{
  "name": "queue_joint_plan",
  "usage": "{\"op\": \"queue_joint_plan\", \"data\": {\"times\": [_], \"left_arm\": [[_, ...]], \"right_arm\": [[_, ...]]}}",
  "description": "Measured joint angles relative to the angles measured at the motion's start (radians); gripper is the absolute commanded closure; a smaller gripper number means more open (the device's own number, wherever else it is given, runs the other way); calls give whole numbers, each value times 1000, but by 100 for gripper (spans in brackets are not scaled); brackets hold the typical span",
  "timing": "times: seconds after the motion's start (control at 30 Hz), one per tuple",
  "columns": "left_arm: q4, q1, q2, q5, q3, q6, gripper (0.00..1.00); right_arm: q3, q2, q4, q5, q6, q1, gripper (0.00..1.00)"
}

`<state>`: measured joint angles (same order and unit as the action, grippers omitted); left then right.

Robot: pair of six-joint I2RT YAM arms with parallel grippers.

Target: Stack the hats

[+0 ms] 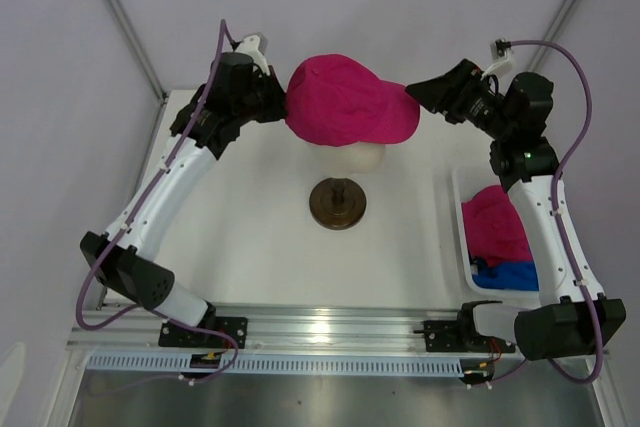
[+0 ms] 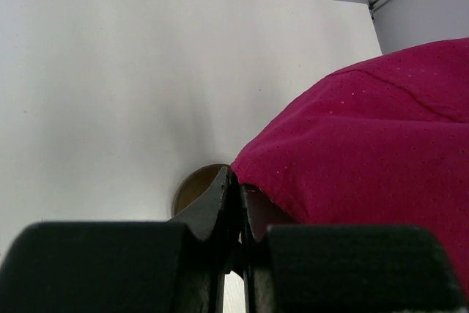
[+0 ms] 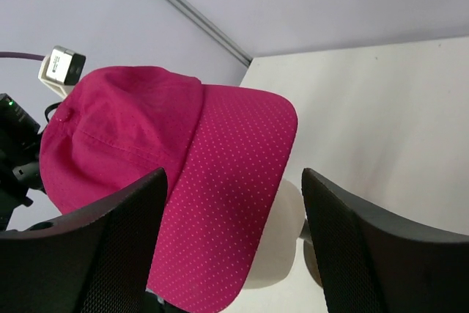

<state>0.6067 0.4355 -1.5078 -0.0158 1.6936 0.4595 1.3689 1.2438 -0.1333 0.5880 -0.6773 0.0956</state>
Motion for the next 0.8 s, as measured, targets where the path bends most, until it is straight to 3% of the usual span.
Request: {"op": "queue_joint_plan", "data": {"times": [0.43,0.57,0.8], "left_arm": [[0,0,-13,-14,11,-16,91],[1,0,-19,-14,18,-20,91],[2,0,-37,-14,35,-25,91]], "right_arm": [[-67,-83,-79,-1,-93,0,28],[-100,-142,-74,-3,-125,0,35],[-128,-151,-64,2,-147,3,35]]}}
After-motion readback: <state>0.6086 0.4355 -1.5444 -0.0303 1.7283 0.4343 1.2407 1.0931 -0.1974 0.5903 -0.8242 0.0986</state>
